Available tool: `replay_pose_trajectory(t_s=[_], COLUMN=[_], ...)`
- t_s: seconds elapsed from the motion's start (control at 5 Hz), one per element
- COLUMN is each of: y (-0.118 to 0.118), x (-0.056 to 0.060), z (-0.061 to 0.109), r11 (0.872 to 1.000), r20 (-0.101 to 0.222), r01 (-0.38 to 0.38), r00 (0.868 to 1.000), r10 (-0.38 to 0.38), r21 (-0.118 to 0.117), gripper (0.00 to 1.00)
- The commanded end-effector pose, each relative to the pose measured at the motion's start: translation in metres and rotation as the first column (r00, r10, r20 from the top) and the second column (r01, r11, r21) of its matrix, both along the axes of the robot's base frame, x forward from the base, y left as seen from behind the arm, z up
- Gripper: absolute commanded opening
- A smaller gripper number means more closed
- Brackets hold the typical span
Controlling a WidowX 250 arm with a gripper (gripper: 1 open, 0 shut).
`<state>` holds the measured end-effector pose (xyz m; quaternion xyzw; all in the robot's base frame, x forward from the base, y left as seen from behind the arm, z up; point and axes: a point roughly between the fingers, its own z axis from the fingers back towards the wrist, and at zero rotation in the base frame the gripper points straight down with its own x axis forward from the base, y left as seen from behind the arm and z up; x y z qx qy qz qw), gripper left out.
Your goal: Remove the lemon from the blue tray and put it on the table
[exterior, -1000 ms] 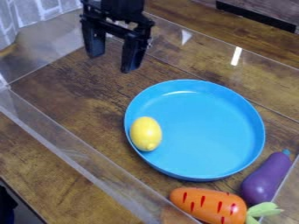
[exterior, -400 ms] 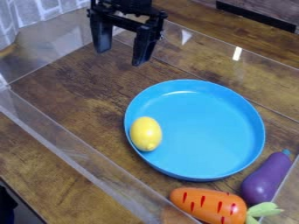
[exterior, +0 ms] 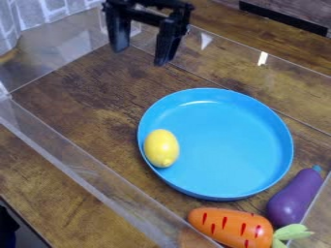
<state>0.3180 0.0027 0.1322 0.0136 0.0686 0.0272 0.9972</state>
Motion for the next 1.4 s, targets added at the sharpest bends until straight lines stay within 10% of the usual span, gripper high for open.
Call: replay_pose_trajectory(t_s=[0.0,0.8,1.2], y=[-0.008,-0.009,-0.021], x=[0.001,-0.002,-0.009], z=[0.019,0.003,-0.009], r11=[0.999,0.999,0.982], r20=[0.052,-0.002,-0.020], r01=[0.048,0.035,0.184], r00=[0.998,0.999,0.982], r10=[-0.047,-0.035,-0.185], r21=[-0.006,-0.029,-0.046], gripper=[1.00,1.00,1.00])
